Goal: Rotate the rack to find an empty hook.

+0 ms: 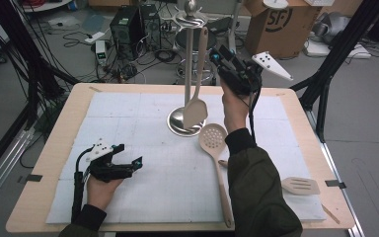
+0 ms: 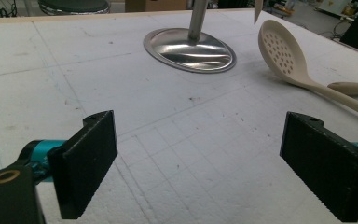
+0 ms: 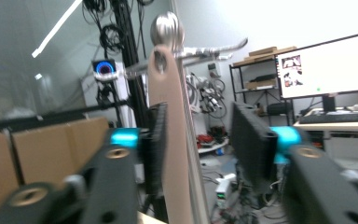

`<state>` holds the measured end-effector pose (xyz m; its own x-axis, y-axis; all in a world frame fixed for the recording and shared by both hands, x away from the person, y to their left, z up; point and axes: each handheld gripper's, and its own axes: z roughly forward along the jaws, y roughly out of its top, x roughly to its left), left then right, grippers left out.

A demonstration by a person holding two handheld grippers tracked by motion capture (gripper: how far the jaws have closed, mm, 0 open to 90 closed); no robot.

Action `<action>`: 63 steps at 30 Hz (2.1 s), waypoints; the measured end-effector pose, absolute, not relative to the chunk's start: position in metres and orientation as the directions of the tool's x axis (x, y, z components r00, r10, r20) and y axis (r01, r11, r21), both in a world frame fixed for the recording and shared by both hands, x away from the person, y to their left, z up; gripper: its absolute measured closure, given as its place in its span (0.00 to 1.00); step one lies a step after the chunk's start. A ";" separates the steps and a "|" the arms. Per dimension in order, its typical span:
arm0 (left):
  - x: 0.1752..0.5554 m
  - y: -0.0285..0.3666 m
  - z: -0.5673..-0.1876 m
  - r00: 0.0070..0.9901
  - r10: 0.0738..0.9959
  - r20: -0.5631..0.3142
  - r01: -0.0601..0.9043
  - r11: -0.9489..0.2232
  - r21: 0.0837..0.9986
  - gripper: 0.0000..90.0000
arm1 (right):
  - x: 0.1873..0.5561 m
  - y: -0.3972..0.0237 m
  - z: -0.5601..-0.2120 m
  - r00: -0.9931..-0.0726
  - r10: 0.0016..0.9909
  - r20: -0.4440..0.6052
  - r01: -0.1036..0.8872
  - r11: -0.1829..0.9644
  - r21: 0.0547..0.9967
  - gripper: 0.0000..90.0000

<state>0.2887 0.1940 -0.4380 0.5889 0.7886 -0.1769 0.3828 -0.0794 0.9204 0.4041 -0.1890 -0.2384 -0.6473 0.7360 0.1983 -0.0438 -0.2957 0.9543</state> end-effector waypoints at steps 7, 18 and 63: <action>0.289 0.195 -0.438 0.587 0.791 -0.171 0.380 -0.083 0.921 0.13 | 0.408 -0.188 -0.227 -0.653 0.730 0.203 -0.062 -0.318 0.946 0.86; 0.289 0.199 -0.438 0.583 0.793 -0.178 0.380 -0.072 0.922 0.13 | 0.418 -0.181 -0.214 -0.683 0.696 0.222 -0.048 -0.346 0.937 1.00; 0.287 0.200 -0.436 0.578 0.797 -0.176 0.371 -0.065 0.926 0.13 | 0.412 -0.159 -0.198 -0.725 0.663 0.187 -0.043 -0.315 0.948 1.00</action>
<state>0.2867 0.1995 -0.4357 0.5780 0.7969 -0.1757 0.3715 -0.0653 0.9261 0.4117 -0.1590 -0.1981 -0.7252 0.6626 0.1871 -0.0433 -0.3152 0.9481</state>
